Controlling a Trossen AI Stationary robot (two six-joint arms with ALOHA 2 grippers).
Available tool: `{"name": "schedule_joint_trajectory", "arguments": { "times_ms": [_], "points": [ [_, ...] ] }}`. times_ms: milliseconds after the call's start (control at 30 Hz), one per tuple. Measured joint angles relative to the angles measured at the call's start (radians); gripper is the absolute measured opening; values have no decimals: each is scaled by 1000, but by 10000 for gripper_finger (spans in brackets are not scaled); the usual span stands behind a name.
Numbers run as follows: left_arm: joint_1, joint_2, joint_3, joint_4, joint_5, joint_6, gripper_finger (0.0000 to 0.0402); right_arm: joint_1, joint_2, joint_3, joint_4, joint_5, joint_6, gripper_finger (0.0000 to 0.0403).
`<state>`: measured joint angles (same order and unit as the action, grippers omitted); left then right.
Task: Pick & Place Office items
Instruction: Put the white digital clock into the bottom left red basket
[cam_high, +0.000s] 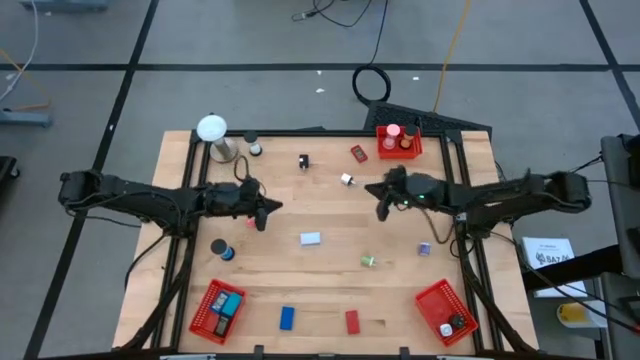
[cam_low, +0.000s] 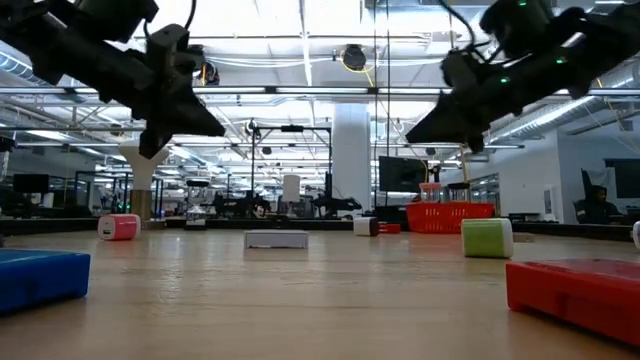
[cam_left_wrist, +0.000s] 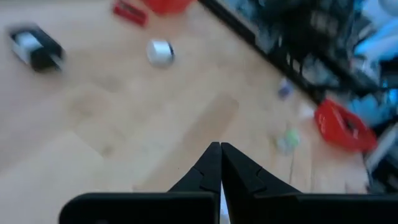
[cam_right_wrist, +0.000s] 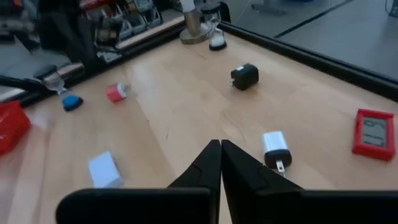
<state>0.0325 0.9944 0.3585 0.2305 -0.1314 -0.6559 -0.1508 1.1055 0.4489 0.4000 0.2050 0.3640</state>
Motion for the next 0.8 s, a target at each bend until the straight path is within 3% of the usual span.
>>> {"name": "schedule_joint_trajectory", "arguments": {
  "times_ms": [233, 367, 567, 800],
  "points": [
    [-98, 159, 202, -348, 9, -4, 13, 2, -153, -120, -7, 3, 65, 1],
    [-116, 298, 346, -458, 33, 35, 31, 2, -192, -156, -9, 3, 99, 1],
    [-127, 492, 501, -511, 19, 124, 80, 2, -201, -166, -8, 2, 122, 1],
    [-125, 663, 635, -511, -43, 240, 168, 2, -201, -166, -8, -17, 123, 1]
  ]
}}
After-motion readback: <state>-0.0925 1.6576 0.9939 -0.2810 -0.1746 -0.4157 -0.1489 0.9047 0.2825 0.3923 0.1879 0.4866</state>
